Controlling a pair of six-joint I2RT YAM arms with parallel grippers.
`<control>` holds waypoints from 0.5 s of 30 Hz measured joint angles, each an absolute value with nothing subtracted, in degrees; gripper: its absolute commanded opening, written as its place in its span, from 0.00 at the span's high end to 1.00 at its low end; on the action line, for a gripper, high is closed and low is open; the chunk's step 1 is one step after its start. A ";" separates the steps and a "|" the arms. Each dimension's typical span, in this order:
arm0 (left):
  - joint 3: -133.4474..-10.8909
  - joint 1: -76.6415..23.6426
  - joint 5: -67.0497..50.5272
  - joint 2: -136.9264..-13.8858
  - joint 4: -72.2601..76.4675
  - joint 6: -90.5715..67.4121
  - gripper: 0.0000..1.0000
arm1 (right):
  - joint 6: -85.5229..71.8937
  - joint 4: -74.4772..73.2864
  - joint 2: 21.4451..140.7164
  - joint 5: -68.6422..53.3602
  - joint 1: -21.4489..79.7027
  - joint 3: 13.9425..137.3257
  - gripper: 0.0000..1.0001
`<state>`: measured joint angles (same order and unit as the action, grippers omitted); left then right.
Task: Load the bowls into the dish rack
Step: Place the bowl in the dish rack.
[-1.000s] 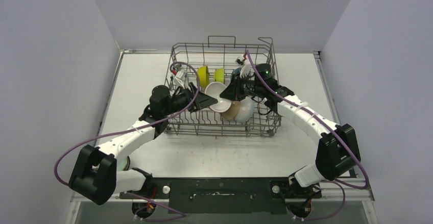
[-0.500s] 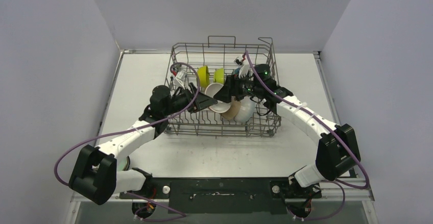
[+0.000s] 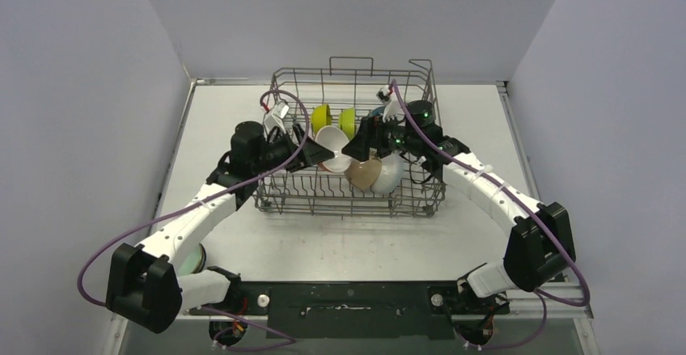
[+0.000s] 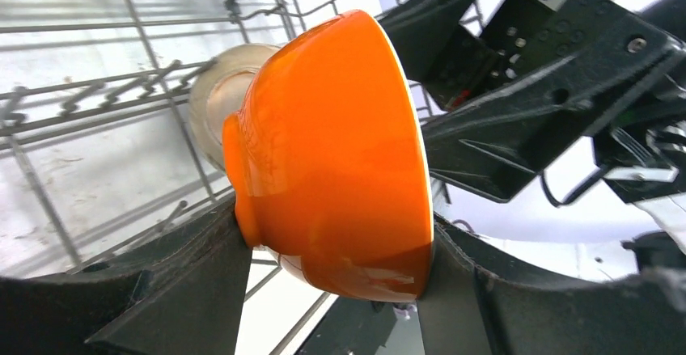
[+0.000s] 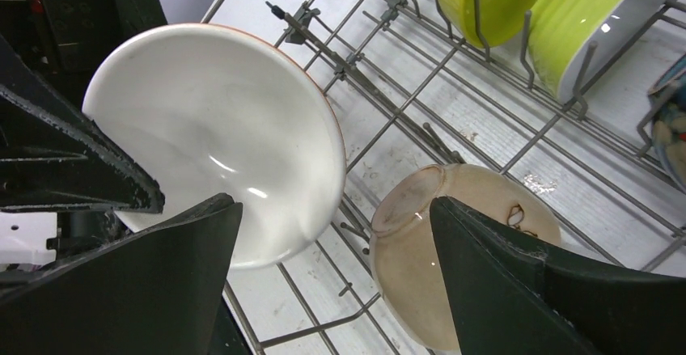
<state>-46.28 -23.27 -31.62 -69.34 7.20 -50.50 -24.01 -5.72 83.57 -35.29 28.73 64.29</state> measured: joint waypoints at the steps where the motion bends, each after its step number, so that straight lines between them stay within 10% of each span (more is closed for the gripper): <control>1: -47.68 -23.24 -30.92 -69.30 4.51 -48.99 1.00 | -23.81 -5.96 83.11 -35.14 28.53 64.29 0.10; 15: -63.33 -23.24 -13.56 -68.62 -23.16 -30.35 1.00 | -23.03 -6.90 80.16 -33.74 24.51 64.29 0.10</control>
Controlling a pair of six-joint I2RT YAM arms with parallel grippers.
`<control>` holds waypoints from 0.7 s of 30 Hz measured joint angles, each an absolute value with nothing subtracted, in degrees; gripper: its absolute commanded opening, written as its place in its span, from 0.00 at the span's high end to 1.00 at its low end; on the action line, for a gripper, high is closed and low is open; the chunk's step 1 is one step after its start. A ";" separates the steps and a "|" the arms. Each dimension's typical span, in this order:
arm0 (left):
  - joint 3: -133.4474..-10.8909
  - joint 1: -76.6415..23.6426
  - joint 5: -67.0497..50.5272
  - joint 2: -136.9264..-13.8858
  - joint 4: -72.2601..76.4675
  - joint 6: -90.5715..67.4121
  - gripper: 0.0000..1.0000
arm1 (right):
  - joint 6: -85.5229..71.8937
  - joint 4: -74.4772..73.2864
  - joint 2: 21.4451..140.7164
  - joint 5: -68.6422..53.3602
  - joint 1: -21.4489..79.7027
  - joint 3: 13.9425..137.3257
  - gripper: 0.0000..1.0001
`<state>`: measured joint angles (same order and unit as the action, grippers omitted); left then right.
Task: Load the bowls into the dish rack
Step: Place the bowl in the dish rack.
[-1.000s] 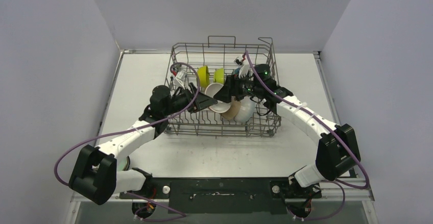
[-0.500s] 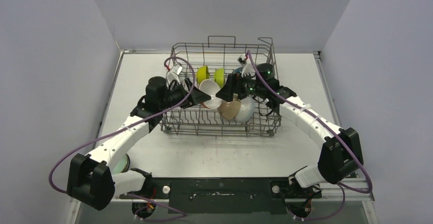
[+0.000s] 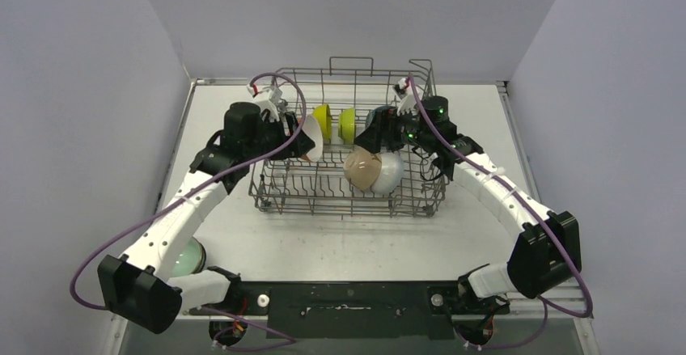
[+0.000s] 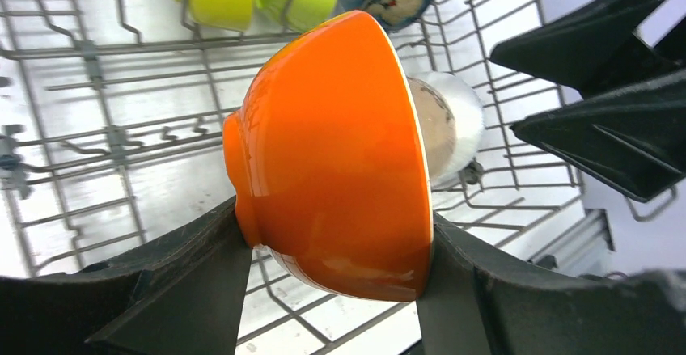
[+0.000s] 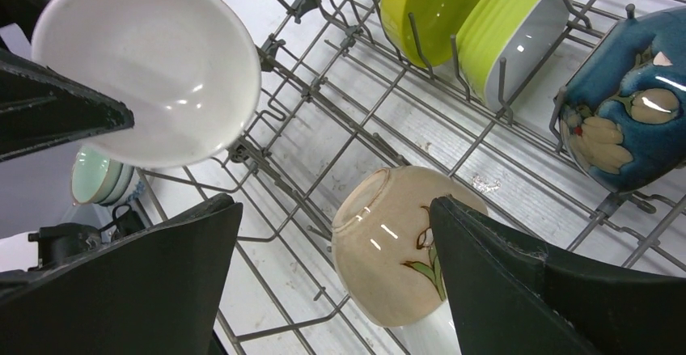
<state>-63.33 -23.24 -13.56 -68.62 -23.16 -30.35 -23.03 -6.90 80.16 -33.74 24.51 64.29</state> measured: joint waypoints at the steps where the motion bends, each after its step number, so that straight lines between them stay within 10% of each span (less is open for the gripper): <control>1: -64.58 -23.18 -12.49 -68.90 -24.67 -29.19 1.00 | -22.98 -7.18 80.14 -33.69 24.34 64.29 0.10; 21: -86.91 -19.97 1.56 -89.95 -34.92 -16.73 1.00 | -21.43 -9.17 80.16 -33.61 22.76 64.60 0.10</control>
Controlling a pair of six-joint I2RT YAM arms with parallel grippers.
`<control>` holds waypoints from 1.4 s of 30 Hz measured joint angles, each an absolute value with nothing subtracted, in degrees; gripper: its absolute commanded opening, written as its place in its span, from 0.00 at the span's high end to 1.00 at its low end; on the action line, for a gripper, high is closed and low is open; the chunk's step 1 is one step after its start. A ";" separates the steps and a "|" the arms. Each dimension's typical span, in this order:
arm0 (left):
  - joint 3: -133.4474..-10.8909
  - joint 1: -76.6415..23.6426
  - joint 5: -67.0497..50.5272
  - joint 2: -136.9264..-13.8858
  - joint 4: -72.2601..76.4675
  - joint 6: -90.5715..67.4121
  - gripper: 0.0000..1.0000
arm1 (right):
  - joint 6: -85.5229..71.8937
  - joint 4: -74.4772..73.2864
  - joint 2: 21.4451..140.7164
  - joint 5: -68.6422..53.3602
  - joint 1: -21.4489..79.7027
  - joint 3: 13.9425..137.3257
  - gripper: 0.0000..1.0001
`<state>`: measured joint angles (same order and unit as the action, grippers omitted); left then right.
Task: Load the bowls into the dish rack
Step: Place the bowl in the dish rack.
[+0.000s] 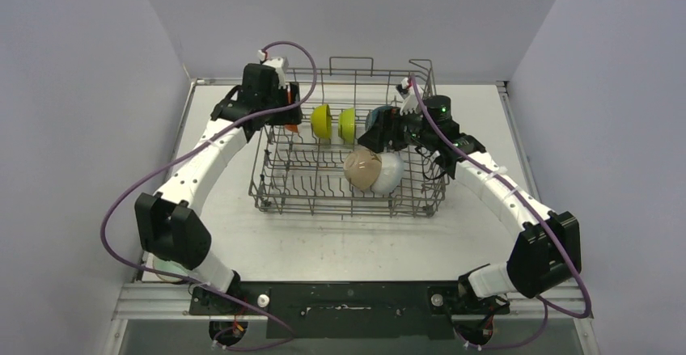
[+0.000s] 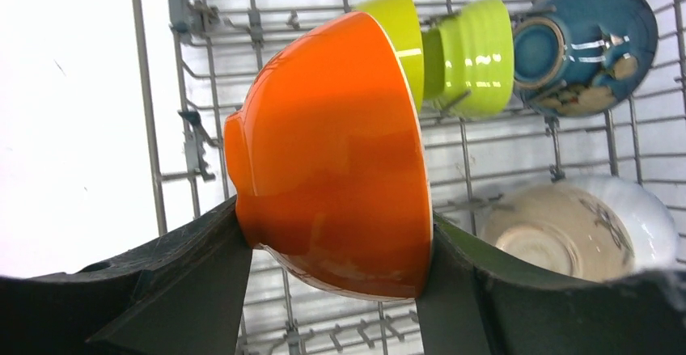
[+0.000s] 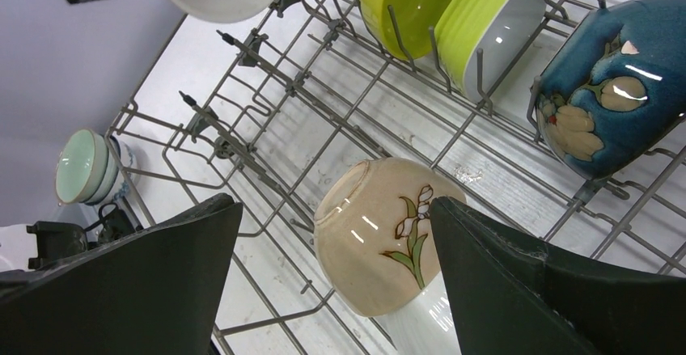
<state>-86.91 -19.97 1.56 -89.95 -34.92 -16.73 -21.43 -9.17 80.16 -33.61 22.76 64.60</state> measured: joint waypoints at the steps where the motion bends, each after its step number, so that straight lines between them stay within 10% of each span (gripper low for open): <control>1: -88.29 -19.84 2.00 -91.15 -35.09 -16.19 1.00 | -21.41 -9.17 80.20 -33.63 22.70 64.60 0.10; 39: -103.96 -19.11 7.68 -113.54 -39.09 -5.26 1.00 | -19.90 -10.04 82.19 -33.87 20.80 64.62 0.10; 42: -103.98 -19.11 7.75 -113.71 -38.92 -5.28 0.88 | -19.90 -10.28 82.19 -33.85 20.64 64.62 0.10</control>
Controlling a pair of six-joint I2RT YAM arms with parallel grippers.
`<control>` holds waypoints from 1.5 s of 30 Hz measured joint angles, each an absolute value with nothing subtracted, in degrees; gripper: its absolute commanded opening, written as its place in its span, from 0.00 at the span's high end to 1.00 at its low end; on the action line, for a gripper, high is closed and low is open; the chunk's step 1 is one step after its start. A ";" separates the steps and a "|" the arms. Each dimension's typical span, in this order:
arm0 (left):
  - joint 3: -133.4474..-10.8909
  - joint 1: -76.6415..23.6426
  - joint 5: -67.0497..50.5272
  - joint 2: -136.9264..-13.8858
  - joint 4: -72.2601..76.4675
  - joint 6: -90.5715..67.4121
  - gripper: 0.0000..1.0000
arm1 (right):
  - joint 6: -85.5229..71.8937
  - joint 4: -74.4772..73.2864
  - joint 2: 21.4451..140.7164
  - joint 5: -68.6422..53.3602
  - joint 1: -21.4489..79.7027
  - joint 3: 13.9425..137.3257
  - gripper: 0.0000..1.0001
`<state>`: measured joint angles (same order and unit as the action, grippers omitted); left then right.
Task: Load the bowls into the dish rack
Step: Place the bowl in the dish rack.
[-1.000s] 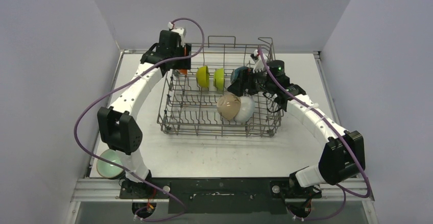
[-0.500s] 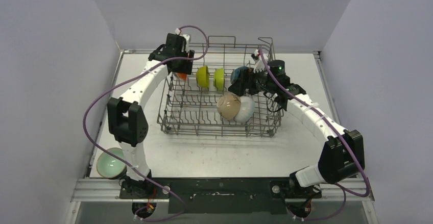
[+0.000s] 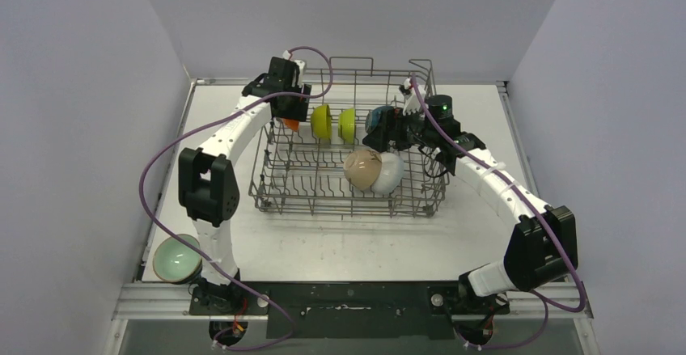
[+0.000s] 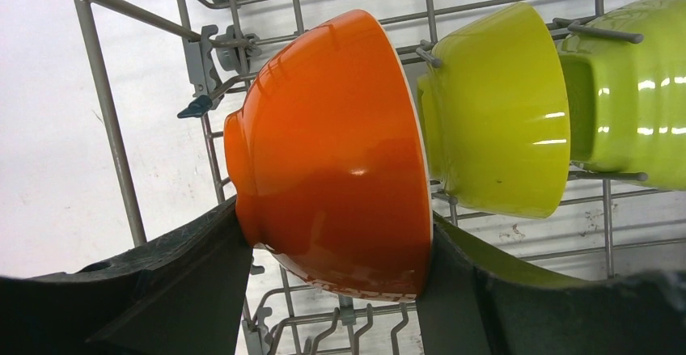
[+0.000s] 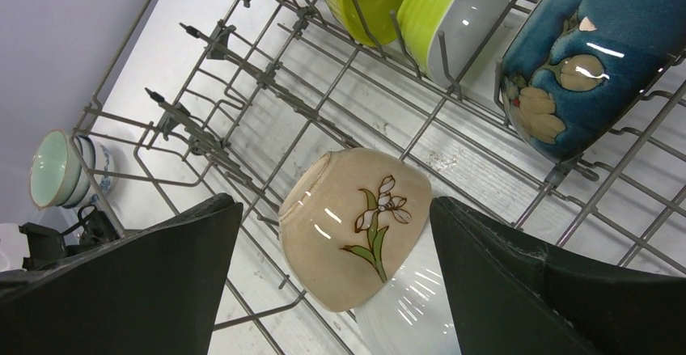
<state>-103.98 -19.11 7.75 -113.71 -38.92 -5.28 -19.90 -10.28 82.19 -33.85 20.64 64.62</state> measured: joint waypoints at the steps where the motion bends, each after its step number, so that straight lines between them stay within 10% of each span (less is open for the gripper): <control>1: -103.98 -19.11 7.75 -113.71 -38.87 -5.28 0.81 | -19.92 -10.39 82.19 -33.85 20.64 64.62 0.10; 14: -104.22 -19.11 8.36 -113.78 -39.57 -5.74 0.09 | -19.90 -10.85 82.17 -33.82 20.60 64.62 0.10; 45: -76.71 -17.43 1.63 -78.50 -29.28 -14.00 0.03 | -20.14 -11.64 80.53 -33.67 20.53 64.60 0.10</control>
<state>-76.71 -17.43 1.63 -78.50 -29.28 -14.00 -20.14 -11.64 80.53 -33.67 20.53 64.60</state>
